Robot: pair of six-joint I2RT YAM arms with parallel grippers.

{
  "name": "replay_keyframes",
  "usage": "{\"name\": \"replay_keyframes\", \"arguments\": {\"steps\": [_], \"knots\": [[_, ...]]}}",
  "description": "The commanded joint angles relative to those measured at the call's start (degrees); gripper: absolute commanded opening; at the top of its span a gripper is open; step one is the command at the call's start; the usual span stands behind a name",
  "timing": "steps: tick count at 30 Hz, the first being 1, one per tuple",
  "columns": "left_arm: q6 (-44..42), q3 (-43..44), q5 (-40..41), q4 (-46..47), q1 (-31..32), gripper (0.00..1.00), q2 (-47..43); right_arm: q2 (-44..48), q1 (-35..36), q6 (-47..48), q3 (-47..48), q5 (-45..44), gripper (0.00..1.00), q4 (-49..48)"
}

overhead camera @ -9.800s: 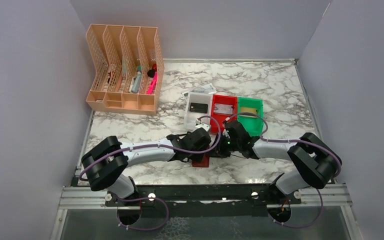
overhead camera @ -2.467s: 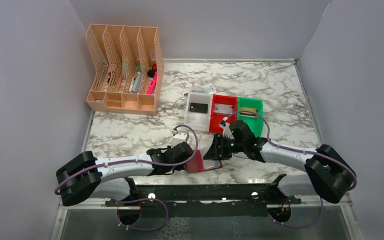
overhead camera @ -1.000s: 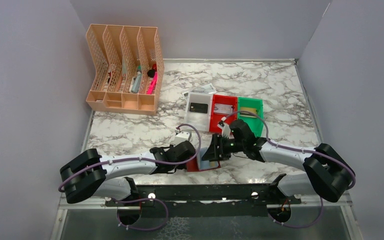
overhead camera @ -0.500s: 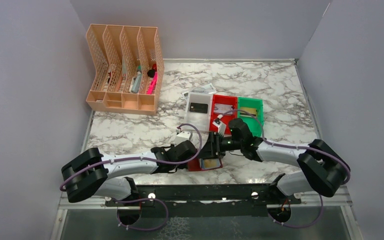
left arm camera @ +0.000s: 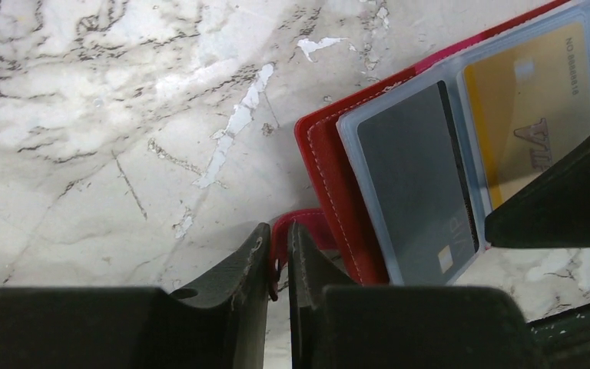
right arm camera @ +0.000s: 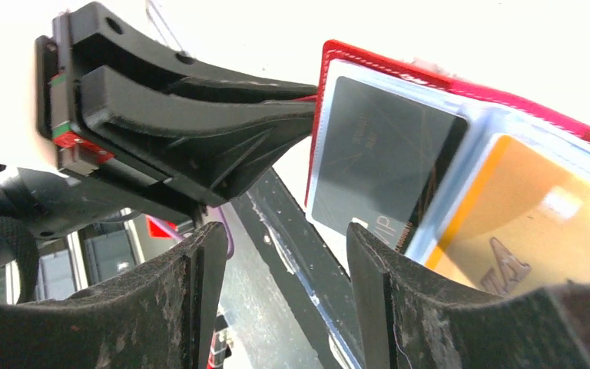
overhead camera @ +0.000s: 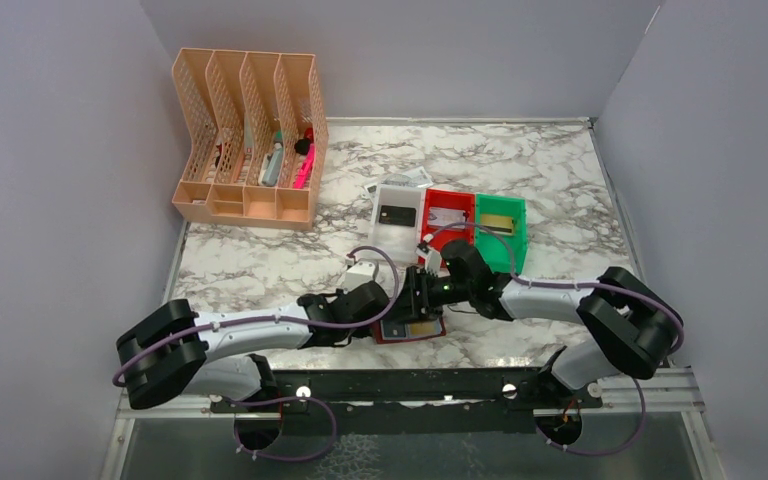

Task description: Take the credit cards out of the card holder

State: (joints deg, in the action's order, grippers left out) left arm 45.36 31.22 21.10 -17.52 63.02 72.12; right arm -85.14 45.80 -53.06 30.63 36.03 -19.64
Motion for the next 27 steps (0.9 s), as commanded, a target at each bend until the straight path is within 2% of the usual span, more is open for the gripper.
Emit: {"name": "replay_keyframes", "arguments": {"steps": [1,3,5,8,14,21,27], "knots": [[2.44,-0.38,3.93,-3.53,0.05,0.19,-3.37,3.31,0.34,4.08,2.56,-8.39,0.63,10.04],[3.06,-0.39,4.60,-4.68,0.08,0.25,-4.75,5.17,0.34,4.86,3.39,-12.60,0.63,14.32],[3.70,-0.37,5.26,-5.39,0.08,0.34,-6.61,7.21,0.34,5.18,3.57,-15.93,0.63,16.90],[4.06,-0.38,5.74,-5.65,0.04,0.42,-9.61,9.66,0.34,4.96,3.64,-19.73,0.63,19.39],[3.17,0.52,5.82,-5.39,0.07,0.52,-15.52,9.79,0.34,3.79,2.66,-20.56,0.62,19.69],[-1.59,0.37,-0.29,1.88,0.08,0.52,-17.28,8.47,0.34,2.56,0.86,-17.22,0.55,15.77],[-0.46,-0.66,-4.13,6.89,0.04,0.44,-12.06,8.30,0.34,1.75,0.34,-17.12,0.54,15.29]]}}
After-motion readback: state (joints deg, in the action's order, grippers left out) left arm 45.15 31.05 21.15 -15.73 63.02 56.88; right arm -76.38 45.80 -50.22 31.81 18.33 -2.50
